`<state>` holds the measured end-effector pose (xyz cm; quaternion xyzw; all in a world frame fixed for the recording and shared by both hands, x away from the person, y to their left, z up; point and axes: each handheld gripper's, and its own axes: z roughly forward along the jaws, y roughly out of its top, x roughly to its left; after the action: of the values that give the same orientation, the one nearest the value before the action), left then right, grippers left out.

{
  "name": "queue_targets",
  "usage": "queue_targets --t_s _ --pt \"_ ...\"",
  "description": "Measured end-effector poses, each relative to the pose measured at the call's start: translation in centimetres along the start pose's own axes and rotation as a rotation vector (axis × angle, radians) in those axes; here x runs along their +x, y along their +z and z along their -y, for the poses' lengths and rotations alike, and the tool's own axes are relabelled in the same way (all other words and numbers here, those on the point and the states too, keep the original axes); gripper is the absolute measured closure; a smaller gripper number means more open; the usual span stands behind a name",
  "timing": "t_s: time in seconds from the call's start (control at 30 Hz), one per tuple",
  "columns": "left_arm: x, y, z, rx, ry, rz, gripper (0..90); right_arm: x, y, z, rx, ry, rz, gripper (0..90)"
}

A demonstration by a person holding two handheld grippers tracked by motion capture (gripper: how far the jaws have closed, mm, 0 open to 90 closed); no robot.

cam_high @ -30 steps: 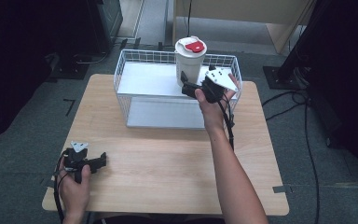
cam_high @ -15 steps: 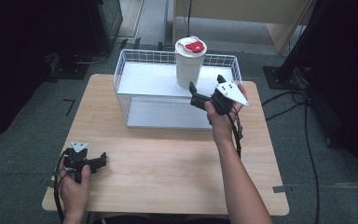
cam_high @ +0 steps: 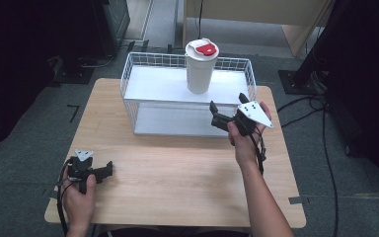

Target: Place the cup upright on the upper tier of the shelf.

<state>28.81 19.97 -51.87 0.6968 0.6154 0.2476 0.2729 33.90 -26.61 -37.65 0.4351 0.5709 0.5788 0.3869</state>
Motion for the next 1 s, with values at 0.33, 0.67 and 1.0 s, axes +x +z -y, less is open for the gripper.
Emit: queue_targets --t_s 0.33,0.67,1.0 --pt "0.0 0.0 0.0 0.0 0.001 0.0 0.0 -2.3 -2.2 1.7 0.03 -0.006 0.037 0.0" --pt "0.0 0.0 0.0 0.002 0.003 0.0 0.0 -4.3 -4.4 3.5 0.066 -0.008 0.078 0.0" --pt "0.0 0.0 0.0 0.002 0.002 0.001 0.0 -5.4 -6.0 5.4 0.098 -0.019 0.098 0.0"
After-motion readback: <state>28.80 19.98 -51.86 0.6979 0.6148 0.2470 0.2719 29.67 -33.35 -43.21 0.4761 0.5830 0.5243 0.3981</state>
